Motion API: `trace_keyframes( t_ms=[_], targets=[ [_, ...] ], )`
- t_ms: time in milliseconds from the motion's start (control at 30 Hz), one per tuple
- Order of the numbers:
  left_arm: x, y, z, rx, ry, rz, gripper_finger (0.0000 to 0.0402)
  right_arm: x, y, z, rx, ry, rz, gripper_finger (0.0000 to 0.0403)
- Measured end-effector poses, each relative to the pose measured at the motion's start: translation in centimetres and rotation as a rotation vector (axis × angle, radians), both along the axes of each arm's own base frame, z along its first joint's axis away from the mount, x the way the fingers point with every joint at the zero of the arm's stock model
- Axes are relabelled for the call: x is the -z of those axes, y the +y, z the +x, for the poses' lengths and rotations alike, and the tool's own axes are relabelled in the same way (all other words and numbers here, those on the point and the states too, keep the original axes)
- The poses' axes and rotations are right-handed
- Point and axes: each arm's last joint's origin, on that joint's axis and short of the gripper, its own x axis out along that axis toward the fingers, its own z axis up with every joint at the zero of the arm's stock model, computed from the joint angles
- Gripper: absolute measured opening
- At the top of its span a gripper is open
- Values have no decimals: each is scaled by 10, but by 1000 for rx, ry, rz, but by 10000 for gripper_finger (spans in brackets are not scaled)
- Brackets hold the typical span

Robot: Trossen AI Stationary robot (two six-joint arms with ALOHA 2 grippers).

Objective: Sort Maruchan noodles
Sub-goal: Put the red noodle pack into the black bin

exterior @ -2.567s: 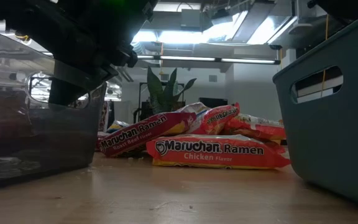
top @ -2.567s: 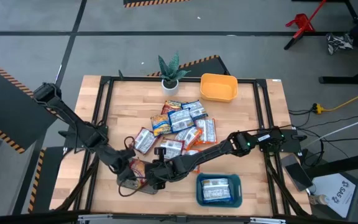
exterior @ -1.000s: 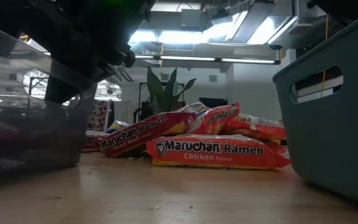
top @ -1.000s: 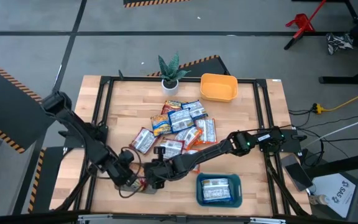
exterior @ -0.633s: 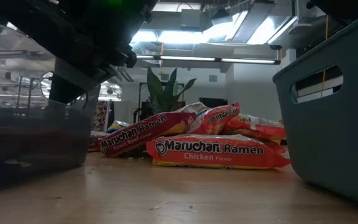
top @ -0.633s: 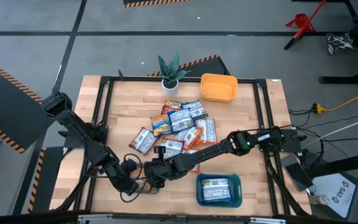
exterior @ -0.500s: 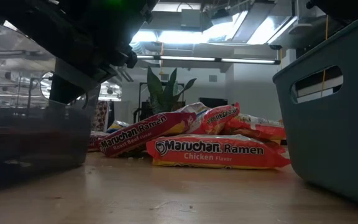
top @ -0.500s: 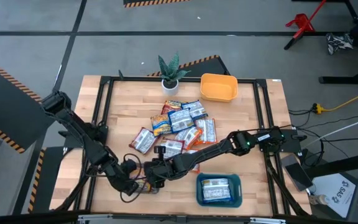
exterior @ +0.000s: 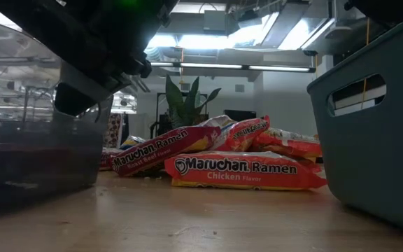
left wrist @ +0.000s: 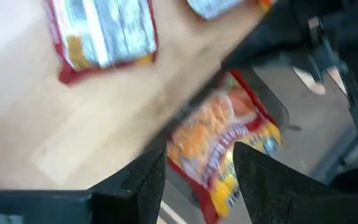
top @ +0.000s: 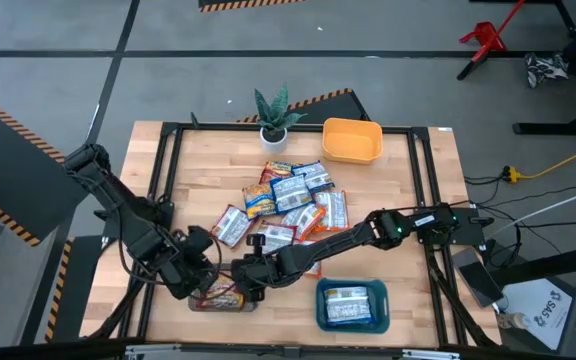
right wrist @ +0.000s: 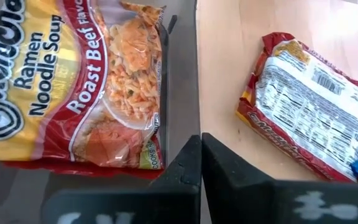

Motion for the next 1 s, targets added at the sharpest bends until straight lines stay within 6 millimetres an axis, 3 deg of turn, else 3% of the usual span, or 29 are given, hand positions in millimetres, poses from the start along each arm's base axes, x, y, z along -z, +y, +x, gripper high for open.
trace_keyframes(
  t_ms=[367,700,1000],
  targets=[
    [22,7,-4,27,33,96,180,-1,27,-9,-57,-7,5,0],
    [22,8,-3,34,1,140,180,-5,44,-14,-30,-50,44,0],
    [17,8,-8,51,-22,141,180,-18,43,-11,-26,-119,4,1]
  ],
)
